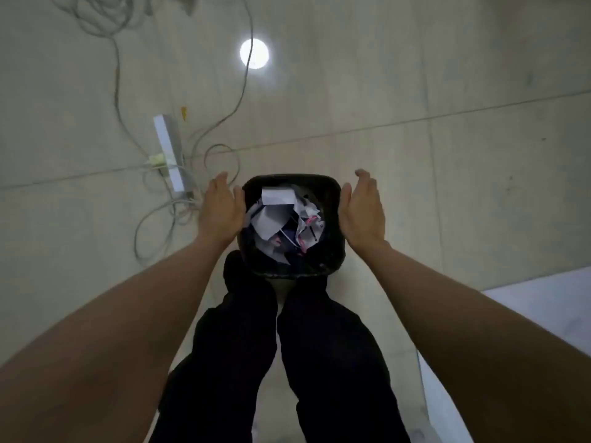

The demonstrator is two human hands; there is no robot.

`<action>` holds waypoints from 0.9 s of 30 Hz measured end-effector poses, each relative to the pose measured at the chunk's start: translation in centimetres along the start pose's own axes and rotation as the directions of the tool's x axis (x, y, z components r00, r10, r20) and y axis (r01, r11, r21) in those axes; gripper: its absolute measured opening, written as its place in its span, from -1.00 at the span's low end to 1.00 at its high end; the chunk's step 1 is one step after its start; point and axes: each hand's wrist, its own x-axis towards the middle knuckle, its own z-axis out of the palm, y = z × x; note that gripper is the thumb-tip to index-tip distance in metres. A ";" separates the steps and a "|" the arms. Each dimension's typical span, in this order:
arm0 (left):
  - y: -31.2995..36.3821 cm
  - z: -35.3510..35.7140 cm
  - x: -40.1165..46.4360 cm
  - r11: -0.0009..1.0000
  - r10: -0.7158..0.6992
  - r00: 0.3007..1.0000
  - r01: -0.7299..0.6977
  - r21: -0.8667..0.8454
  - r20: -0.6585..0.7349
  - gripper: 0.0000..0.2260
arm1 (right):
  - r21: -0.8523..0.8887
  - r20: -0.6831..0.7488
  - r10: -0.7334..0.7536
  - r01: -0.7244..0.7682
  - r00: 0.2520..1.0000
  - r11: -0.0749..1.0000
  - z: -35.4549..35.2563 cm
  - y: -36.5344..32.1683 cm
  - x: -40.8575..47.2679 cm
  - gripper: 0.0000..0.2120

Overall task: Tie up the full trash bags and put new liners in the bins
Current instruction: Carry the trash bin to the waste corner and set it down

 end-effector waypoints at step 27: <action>-3.7 8.3 2.9 0.946 0.325 0.921 -0.318 0.066 -0.214 -0.87 | 0.109 -0.118 0.036 -0.023 0.992 0.994 9.4 6.8 0.9 -0.83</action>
